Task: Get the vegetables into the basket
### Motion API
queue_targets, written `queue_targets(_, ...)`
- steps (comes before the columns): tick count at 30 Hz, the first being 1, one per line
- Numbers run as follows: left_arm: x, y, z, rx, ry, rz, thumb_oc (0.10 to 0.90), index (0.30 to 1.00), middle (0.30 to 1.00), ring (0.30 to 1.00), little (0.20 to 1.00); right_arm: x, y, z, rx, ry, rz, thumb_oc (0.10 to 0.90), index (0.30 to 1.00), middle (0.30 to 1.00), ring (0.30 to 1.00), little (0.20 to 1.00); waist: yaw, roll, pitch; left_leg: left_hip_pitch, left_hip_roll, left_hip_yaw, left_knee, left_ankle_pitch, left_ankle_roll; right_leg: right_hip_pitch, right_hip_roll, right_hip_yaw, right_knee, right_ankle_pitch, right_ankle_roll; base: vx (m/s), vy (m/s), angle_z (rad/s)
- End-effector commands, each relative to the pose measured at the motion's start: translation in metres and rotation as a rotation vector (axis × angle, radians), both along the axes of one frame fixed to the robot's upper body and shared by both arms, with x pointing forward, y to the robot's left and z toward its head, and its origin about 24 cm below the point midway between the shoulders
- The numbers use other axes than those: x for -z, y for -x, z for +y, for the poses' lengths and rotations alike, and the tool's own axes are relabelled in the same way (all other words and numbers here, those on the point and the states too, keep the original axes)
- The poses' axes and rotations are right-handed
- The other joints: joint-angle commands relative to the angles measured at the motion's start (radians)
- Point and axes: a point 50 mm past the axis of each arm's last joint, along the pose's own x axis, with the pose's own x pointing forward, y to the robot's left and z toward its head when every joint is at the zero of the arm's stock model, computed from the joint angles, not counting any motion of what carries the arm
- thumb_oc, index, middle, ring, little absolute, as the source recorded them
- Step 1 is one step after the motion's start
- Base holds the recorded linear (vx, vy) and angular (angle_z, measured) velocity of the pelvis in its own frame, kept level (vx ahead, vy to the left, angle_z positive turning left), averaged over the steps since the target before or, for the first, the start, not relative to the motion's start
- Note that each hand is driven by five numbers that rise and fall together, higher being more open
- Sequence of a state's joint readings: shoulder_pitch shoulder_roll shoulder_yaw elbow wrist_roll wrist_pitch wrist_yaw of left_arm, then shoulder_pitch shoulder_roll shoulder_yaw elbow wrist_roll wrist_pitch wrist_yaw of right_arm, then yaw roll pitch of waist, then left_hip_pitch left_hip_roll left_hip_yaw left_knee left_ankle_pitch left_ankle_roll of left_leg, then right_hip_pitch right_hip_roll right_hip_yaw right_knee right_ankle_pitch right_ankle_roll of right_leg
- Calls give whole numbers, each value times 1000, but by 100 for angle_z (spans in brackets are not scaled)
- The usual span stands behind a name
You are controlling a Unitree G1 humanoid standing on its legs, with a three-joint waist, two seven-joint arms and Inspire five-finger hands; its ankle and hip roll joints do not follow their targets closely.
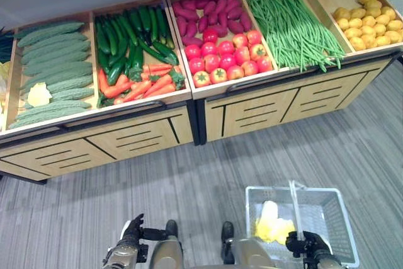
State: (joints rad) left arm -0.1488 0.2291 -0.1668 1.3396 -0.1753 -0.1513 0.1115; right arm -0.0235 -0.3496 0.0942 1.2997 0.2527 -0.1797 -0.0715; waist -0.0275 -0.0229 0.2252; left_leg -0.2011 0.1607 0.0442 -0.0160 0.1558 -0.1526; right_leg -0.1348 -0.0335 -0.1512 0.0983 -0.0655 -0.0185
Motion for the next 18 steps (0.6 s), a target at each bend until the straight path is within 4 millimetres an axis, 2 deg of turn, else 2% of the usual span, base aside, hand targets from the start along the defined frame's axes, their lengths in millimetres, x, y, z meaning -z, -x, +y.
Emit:
queue_targets(1, 1, 22, 20, -11, -80, 51, 900, 1000, 1000, 1000, 1000, -8, 8, -19, 25, 63, -30, 400, 300, 300, 300, 300, 13, 0, -7, -79, 39, 22, -1, 27, 23, 116, -84, 118, 18, -21, 118, 340, 160, 10)
queue_targets(3, 3, 27, 21, -16, -86, 64, 900, 1000, 1000, 1000, 1000, -7, 12, -20, 27, 70, -15, 400, 300, 300, 300, 300, 26, -3, -23, -76, 53, 40, -41, 63, 11, 183, -93, 142, 2, -41, 131, 466, 242, 14)
queue_targets(5, 3, 31, 22, -21, -89, 76, 900, 1000, 1000, 1000, 1000, -4, 20, -19, 28, 65, 12, 400, 300, 300, 300, 300, 27, -7, -43, -50, 51, 52, -40, 68, 22, 212, -114, 151, -1, -52, 148, 337, 277, -61)
queue_targets(6, 3, 27, 21, 7, -91, 70, 900, 1000, 1000, 1000, 1000, -4, 23, -18, 29, 63, 23, 400, 300, 300, 300, 300, 27, -14, -47, -56, 39, 64, -21, 64, 28, 218, -133, 154, -3, -44, 158, 323, 401, -84)
queue_targets(7, 2, 26, 23, 15, -98, 71, 900, 1000, 1000, 1000, 1000, -3, 23, -17, 28, 60, 31, 400, 300, 300, 300, 300, 22, -35, -53, -52, 13, 84, 9, 30, 51, 204, -169, 186, -2, 0, 181, 281, 376, -48)
queue_targets(9, -2, 17, 24, 33, -107, 42, 900, 1000, 1000, 1000, 1000, -1, 22, -13, 16, 52, 40, 400, 300, 300, 300, 300, 22, -52, -52, -57, -8, 107, 46, 0, 68, 188, -200, 198, -3, 55, 196, 188, 271, -52)
queue_targets(14, -7, 6, 27, 46, -119, 7, 900, 1000, 1000, 1000, 1000, 0, 9, -4, -9, 34, 13, 400, 300, 300, 300, 300, 25, -81, -50, -80, -46, 132, 88, -56, 100, 132, -241, 218, 23, 184, 215, 95, 169, -31)
queue_targets(15, -7, 6, 27, 46, -119, 7, 900, 1000, 1000, 1000, 1000, 0, 9, -4, -9, 34, 13, 400, 300, 300, 300, 300, 26, -81, -50, -81, -46, 132, 89, -56, 101, 131, -241, 218, 23, 185, 215, 81, 107, 6)
queue_targets(18, -6, 10, 30, 40, -122, 15, 900, 1000, 1000, 1000, 1000, 1, 6, 0, -28, 25, 14, 400, 300, 300, 300, 300, 34, -101, -50, -70, -74, 136, 102, -104, 127, 122, -270, 218, 38, 316, 227, 169, 157, -5)
